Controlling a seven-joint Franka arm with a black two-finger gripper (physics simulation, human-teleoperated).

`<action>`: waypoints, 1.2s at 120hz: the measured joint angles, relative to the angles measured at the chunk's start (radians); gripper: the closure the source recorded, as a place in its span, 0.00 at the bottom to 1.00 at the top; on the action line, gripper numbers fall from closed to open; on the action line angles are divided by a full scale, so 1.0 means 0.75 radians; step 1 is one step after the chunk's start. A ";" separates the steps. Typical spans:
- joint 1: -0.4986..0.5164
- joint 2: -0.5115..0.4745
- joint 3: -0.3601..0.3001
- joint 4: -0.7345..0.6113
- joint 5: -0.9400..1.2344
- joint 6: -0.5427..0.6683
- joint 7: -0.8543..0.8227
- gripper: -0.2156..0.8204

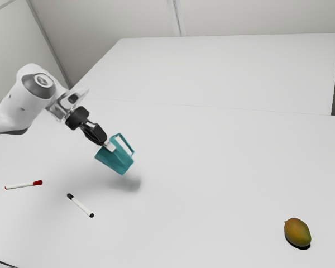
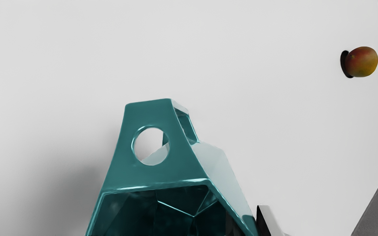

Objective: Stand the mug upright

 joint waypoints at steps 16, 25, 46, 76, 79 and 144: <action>0.002 -0.004 -0.174 0.115 0.346 0.059 -0.136 0.93; -0.034 0.001 -0.241 0.153 0.494 0.103 -0.219 0.93; -0.058 0.037 -0.286 0.155 0.704 0.258 -0.390 0.93; -0.042 0.117 -0.310 0.112 0.800 0.404 -0.580 0.93; -0.043 0.121 -0.312 0.098 0.802 0.418 -0.596 0.93; -0.033 0.076 -0.348 -0.028 0.811 0.570 -0.808 0.46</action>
